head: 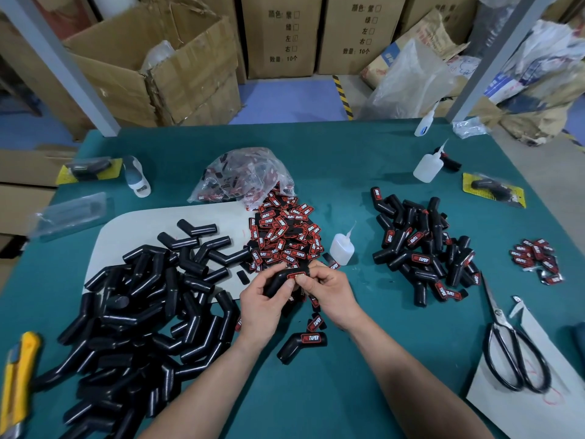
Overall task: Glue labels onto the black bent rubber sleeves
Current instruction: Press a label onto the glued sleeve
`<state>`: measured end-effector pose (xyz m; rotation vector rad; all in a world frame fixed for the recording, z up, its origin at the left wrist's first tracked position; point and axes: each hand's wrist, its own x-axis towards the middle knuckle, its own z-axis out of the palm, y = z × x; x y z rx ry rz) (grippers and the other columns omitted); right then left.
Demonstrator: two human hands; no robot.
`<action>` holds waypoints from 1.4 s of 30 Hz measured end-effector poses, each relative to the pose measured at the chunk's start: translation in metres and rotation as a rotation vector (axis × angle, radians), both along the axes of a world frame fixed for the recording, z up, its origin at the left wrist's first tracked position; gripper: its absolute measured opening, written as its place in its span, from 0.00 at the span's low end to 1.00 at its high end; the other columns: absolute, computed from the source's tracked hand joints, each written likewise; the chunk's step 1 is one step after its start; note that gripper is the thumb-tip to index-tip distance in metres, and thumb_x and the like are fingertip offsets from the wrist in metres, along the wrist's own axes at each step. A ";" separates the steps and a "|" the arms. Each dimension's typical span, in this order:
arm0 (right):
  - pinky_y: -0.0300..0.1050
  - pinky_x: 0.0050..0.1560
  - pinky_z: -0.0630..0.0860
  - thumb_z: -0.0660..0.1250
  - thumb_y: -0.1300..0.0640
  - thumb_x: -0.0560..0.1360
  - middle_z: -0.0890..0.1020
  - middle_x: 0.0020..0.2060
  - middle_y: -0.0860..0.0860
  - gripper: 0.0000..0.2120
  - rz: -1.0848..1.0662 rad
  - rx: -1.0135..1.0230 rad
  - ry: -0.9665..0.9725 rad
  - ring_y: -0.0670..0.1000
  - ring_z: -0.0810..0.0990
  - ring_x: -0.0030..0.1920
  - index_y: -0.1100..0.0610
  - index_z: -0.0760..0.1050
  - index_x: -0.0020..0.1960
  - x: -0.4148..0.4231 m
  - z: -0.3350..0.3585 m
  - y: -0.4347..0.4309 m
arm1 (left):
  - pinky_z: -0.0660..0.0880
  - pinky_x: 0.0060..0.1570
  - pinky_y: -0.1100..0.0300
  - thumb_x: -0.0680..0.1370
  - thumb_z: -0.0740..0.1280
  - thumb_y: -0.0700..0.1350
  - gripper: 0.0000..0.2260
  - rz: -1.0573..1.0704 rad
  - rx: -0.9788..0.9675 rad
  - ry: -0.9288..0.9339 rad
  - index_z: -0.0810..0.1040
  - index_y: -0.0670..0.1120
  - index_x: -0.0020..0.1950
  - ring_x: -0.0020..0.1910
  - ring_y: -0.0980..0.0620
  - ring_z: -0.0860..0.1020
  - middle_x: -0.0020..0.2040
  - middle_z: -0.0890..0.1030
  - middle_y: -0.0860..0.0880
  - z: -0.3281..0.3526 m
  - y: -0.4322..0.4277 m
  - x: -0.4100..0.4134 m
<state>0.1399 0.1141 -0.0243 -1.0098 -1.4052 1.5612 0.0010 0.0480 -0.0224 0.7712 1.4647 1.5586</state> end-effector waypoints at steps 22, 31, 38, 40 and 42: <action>0.50 0.48 0.71 0.75 0.57 0.71 0.76 0.40 0.57 0.12 0.066 -0.053 0.073 0.54 0.74 0.44 0.68 0.83 0.44 0.002 0.005 0.001 | 0.77 0.48 0.73 0.77 0.74 0.33 0.17 -0.066 -0.074 0.047 0.83 0.53 0.58 0.49 0.64 0.84 0.50 0.87 0.61 0.009 -0.003 0.001; 0.41 0.44 0.73 0.77 0.52 0.71 0.76 0.38 0.46 0.04 0.018 -0.019 0.010 0.48 0.74 0.40 0.51 0.85 0.40 -0.002 0.002 -0.002 | 0.78 0.50 0.69 0.78 0.71 0.31 0.19 -0.081 -0.060 -0.012 0.82 0.52 0.62 0.50 0.59 0.84 0.53 0.87 0.54 0.008 -0.005 0.002; 0.41 0.39 0.70 0.77 0.50 0.70 0.74 0.35 0.44 0.05 -0.040 0.019 -0.040 0.46 0.71 0.37 0.49 0.84 0.39 -0.003 -0.003 -0.001 | 0.76 0.58 0.68 0.80 0.68 0.30 0.22 -0.135 -0.002 0.077 0.80 0.54 0.64 0.58 0.58 0.83 0.60 0.85 0.57 0.008 -0.008 0.002; 0.43 0.40 0.70 0.77 0.50 0.70 0.74 0.35 0.45 0.05 -0.050 0.023 -0.045 0.47 0.71 0.37 0.50 0.84 0.40 -0.004 -0.003 -0.001 | 0.75 0.61 0.67 0.80 0.68 0.33 0.19 -0.141 0.042 0.103 0.79 0.52 0.65 0.63 0.56 0.81 0.63 0.83 0.56 0.009 -0.009 0.002; 0.42 0.39 0.69 0.77 0.50 0.70 0.74 0.35 0.45 0.04 -0.052 0.032 -0.049 0.47 0.71 0.37 0.50 0.84 0.40 -0.004 -0.003 -0.002 | 0.75 0.61 0.66 0.79 0.68 0.38 0.16 -0.126 0.062 0.126 0.79 0.52 0.64 0.63 0.55 0.80 0.62 0.83 0.56 0.008 -0.009 0.002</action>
